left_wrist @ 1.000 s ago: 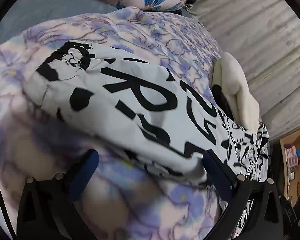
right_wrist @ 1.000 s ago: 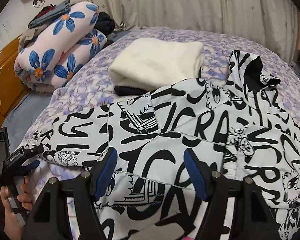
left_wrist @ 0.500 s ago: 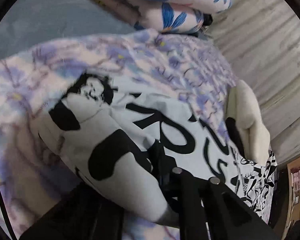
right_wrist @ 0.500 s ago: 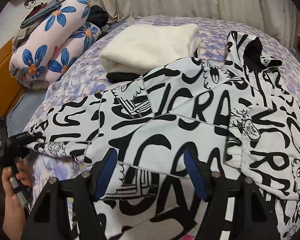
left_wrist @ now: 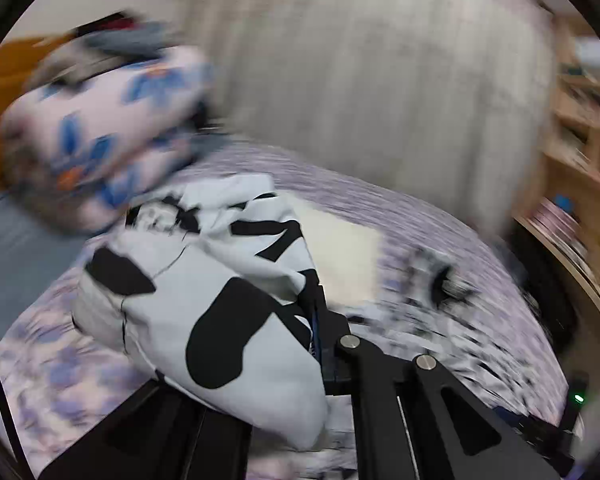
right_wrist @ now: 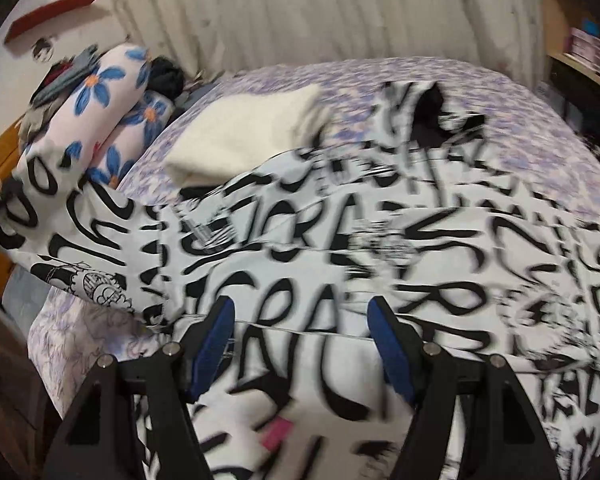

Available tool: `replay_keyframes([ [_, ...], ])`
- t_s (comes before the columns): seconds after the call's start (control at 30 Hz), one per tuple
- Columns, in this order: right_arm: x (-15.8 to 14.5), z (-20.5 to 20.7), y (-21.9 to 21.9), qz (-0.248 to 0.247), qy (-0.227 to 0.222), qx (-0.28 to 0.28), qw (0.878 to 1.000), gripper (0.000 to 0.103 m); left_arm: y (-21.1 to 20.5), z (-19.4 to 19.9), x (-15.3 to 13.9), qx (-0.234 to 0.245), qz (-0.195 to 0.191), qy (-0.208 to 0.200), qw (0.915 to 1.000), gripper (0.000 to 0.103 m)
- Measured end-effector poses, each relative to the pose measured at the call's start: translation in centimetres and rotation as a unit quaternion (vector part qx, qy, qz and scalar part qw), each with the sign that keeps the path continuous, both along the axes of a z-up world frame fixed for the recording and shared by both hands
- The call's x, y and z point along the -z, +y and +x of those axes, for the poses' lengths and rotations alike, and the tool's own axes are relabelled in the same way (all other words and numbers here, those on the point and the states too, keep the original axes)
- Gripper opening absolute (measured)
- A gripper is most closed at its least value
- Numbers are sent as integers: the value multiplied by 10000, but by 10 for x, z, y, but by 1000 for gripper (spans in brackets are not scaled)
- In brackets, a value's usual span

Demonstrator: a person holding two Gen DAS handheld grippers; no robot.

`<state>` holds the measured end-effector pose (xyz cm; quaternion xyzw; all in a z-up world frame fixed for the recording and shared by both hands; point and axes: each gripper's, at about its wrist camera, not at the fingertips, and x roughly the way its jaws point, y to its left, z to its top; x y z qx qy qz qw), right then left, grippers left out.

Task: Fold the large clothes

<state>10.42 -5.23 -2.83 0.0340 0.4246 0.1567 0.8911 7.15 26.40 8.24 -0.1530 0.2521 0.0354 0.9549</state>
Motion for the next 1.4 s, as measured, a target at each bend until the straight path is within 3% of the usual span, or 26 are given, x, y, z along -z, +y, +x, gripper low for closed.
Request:
replay_keyframes([
  [0.13, -11, -10, -64, -62, -99, 587, 9982, 69, -104, 34, -3, 1104, 27, 160, 9938, 4],
  [0.23, -14, -17, -110, -176, -99, 989, 9949, 69, -181, 60, 20, 1645, 60, 484, 9852, 7],
  [0.3, -12, -24, -142, -415, -77, 1284, 9908, 69, -221, 73, 40, 1996, 48, 764, 9769, 23],
  [0.37, -6, -31, -170, -498, 18, 1445, 9883, 69, -264, 83, 70, 2324, 77, 1158, 9657, 50],
  [0.5, 8, -43, -223, -531, 216, 1813, 9818, 69, -325, 80, 116, 2632, 426, 1687, 9489, 62],
  [0.53, 11, -46, -234, -536, 278, 1892, 9801, 69, -332, 77, 122, 2678, 473, 1780, 9457, 69],
  [0.67, 21, -56, -259, -338, 427, 2017, 9779, 69, -361, 62, 127, 2785, 429, 1773, 9429, 76],
  [0.77, 24, -58, -264, -254, 398, 1994, 9788, 69, -368, 55, 123, 2735, 467, 1708, 9454, 82],
  [1.0, 34, -54, -253, 85, 382, 1592, 9865, 71, -349, 41, 106, 2529, 304, 1452, 9560, 83],
  [1.2, 27, -35, -222, 255, 187, 1048, 9940, 77, -294, 15, 87, 2007, 880, 1048, 9701, 83],
  [1.3, 21, -21, -198, 156, 57, 731, 9972, 80, -270, 12, 83, 1689, 1185, 1150, 9717, 83],
  [1.4, 25, -1, -177, 37, 151, 526, 9985, 80, -237, 15, 90, 1482, 1182, 1340, 9727, 83],
])
